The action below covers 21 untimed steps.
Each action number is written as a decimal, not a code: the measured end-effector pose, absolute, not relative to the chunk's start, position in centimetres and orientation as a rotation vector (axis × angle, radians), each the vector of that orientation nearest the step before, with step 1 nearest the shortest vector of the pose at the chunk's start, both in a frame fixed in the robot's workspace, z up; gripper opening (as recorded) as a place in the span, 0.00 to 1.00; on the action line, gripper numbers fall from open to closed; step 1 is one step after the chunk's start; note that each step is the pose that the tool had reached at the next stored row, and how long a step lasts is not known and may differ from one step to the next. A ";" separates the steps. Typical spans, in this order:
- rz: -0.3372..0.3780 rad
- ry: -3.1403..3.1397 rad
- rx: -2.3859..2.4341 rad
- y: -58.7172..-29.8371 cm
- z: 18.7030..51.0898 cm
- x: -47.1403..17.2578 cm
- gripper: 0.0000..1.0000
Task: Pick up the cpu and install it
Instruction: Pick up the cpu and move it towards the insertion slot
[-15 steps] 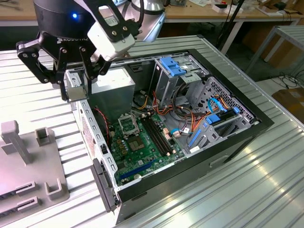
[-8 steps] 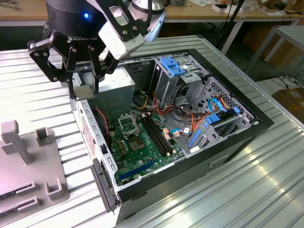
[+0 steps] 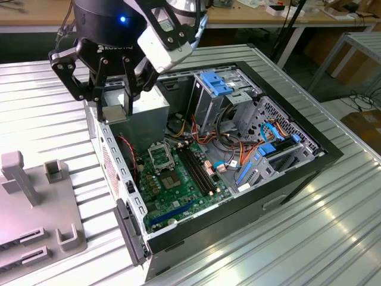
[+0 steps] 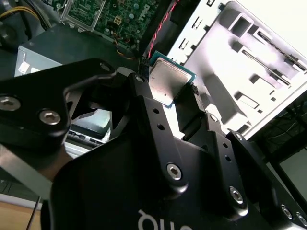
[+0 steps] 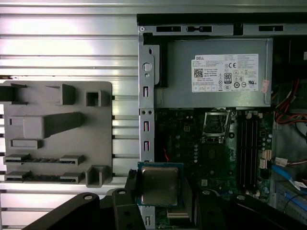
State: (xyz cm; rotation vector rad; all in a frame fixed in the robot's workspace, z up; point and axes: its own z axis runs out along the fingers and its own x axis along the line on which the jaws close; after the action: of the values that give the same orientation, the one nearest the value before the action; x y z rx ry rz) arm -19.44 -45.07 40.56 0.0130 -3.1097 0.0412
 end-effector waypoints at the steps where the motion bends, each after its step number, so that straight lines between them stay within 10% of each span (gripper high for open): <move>1: 0.041 -3.110 0.013 -45.1 40.6 -19.1 0.47; 21: 0.041 -3.110 0.012 -45.2 40.5 -16.2 0.47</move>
State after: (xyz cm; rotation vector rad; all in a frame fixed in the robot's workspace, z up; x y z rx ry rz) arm -16.23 -45.20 40.48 0.0125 -3.1098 0.0411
